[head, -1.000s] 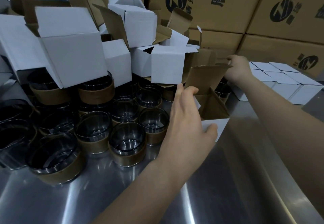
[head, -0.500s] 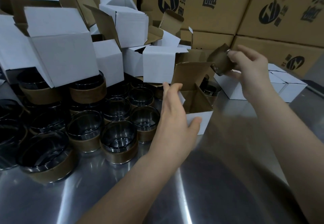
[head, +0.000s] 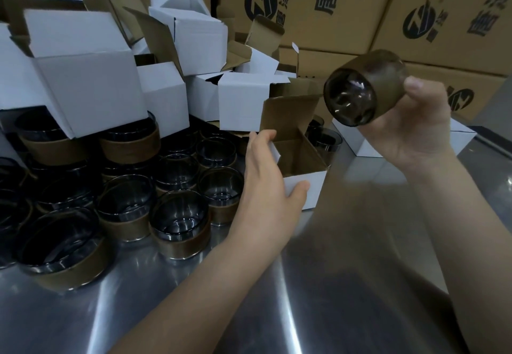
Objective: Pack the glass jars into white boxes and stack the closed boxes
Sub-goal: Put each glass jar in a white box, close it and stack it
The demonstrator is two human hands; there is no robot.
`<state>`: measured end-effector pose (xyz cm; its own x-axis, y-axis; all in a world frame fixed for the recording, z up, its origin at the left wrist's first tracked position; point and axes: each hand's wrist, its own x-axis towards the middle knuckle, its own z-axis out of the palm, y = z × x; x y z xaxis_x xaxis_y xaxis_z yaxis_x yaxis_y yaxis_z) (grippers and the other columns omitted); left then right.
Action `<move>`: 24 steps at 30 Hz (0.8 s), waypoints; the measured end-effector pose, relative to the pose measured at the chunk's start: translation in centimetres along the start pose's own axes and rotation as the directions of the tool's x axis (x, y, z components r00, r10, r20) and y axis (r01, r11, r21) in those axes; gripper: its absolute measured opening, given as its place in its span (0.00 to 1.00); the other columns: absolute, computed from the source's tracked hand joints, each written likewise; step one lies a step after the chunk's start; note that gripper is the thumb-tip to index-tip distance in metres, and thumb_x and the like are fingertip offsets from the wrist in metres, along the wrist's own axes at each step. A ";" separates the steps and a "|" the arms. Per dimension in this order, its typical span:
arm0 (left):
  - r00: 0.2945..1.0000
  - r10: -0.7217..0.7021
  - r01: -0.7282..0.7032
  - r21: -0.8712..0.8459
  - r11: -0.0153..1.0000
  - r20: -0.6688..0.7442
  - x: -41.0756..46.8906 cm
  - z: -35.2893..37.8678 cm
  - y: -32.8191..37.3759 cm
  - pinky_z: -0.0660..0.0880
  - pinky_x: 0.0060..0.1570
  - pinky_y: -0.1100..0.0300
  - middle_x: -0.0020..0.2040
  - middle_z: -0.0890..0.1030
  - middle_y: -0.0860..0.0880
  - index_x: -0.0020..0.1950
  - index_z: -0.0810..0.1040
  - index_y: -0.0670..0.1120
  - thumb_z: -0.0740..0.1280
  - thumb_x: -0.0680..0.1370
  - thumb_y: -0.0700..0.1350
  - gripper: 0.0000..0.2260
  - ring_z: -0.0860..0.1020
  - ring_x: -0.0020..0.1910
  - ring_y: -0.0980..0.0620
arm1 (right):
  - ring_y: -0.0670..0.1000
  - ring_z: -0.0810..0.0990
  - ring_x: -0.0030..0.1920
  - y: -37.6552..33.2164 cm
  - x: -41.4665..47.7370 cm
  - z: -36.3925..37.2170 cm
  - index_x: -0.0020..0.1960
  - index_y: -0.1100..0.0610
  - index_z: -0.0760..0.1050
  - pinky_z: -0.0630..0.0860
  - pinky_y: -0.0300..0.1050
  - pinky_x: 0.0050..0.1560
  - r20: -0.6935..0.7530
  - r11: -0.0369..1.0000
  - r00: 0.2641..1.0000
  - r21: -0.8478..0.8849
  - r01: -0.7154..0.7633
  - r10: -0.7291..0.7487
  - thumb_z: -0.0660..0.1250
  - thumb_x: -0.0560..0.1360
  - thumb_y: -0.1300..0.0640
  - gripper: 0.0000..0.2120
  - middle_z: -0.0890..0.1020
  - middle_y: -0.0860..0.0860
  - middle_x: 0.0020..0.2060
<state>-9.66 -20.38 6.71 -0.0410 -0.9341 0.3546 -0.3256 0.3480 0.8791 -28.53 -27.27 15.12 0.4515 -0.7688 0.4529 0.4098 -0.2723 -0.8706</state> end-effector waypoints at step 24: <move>0.999 0.053 -0.053 0.075 0.996 0.001 -0.1 0.3 -0.2 0.57 0.67 0.63 0.74 0.56 0.53 0.73 0.54 0.55 0.71 0.75 0.44 0.34 0.59 0.71 0.56 | 0.55 0.80 0.48 1.4 -0.5 3.6 0.57 0.44 0.77 0.78 0.47 0.32 0.029 0.914 0.997 -0.402 -0.058 0.075 0.58 0.80 0.46 0.11 0.78 0.55 0.54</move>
<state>-9.90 -20.41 6.40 -0.0596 -0.9144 0.4005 -0.3930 0.3903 0.8326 -25.34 -25.23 14.33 0.5038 -0.7701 0.3913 0.0296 -0.4373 -0.8988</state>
